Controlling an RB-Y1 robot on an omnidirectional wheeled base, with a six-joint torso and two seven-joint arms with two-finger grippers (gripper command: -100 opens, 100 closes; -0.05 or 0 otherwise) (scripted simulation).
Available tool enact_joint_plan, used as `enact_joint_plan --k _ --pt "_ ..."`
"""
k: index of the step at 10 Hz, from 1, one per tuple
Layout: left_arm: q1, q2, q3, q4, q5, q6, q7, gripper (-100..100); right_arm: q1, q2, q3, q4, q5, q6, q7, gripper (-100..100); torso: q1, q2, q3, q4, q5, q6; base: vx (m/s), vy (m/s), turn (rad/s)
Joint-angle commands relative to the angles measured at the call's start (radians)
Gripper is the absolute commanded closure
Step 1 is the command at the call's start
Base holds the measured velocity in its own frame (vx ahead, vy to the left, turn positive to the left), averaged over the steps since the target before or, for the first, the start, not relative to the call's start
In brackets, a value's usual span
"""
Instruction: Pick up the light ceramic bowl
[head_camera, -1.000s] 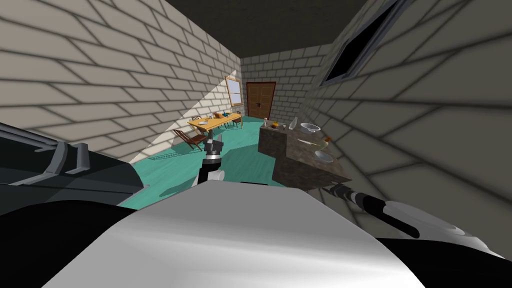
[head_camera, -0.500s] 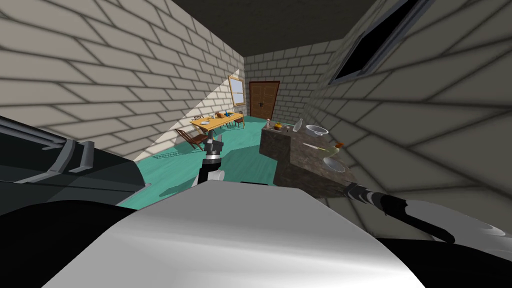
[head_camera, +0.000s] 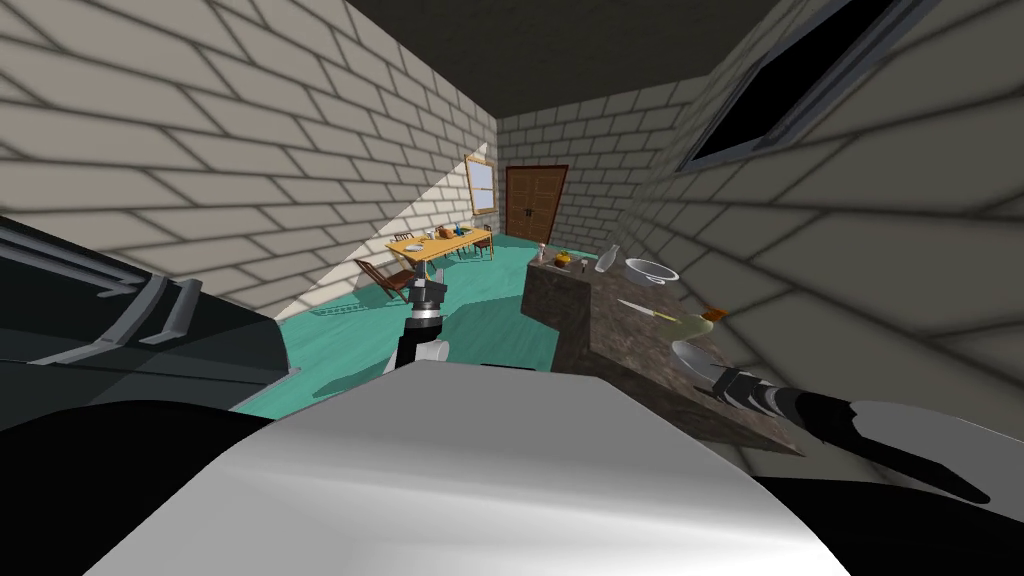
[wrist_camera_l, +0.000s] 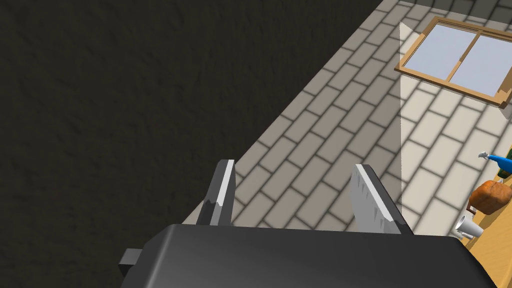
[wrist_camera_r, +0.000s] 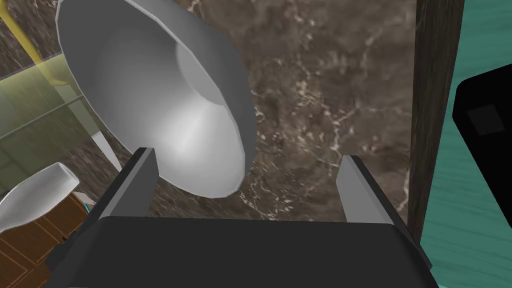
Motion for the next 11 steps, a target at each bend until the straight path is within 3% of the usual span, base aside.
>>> enact_joint_plan --k 1,2,3,5,6,10,11 --pt "0.000 0.000 0.000 0.000 0.000 0.000 0.000 0 0.000 0.000 0.000 0.000 0.000 0.000 0.000 -100 0.000 0.000 0.000 0.000 0.000 0.000 0.094 -0.007 0.011" --pt "0.000 0.000 0.000 0.000 0.000 0.000 0.000 0 -0.001 0.000 0.001 0.002 0.001 -0.002 0.002 0 0.001 0.006 0.003 0.001 0.000 0.000 0.018 -0.002 0.003" --pt "0.000 0.000 0.000 0.000 0.000 0.000 0.000 0 -0.006 0.028 0.009 0.007 0.004 0.018 0.013 -100 0.001 0.011 0.006 0.003 0.000 0.001 0.020 -0.025 0.097" --pt "0.000 0.000 0.000 0.000 0.000 0.000 0.000 0 -0.007 0.031 0.008 0.011 0.004 0.015 0.014 -100 -0.001 0.013 0.008 0.003 0.000 0.001 0.023 -0.038 0.053" --pt "0.000 0.000 0.000 0.000 0.000 0.000 0.000 0 -0.007 0.033 0.008 0.012 0.003 0.017 0.017 100 0.000 0.014 0.008 0.003 0.000 0.001 0.000 0.000 0.000" --pt "0.000 0.000 0.000 0.000 0.000 0.000 0.000 0 -0.007 0.033 0.007 0.012 0.002 0.016 0.015 100 0.002 0.015 0.009 0.003 0.001 0.000 0.000 0.000 0.000" --pt "0.000 0.000 0.000 0.000 0.000 0.000 0.000 0 -0.007 0.033 0.007 0.012 0.002 0.016 0.015 0 0.002 0.015 0.009 0.003 0.001 0.000 0.000 0.000 0.000"
